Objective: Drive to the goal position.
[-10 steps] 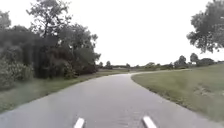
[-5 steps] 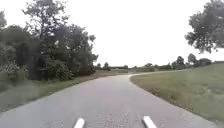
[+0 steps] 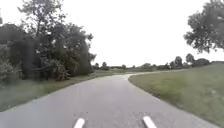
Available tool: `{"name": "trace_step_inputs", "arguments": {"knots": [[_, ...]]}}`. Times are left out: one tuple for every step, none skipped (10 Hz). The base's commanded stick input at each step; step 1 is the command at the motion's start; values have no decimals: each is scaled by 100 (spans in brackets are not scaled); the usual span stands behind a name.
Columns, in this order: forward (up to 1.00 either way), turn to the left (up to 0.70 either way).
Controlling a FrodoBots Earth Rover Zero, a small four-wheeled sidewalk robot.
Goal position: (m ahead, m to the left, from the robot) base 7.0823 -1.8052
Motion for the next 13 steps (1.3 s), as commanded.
{"name": "trace_step_inputs", "arguments": {"knots": [[50, 50], [50, 50], [50, 47], [50, 37], [50, 27], [50, 17], [50, 7], [50, 0], [50, 0], [50, 0], [50, 0], [50, 0], [50, 0]]}}
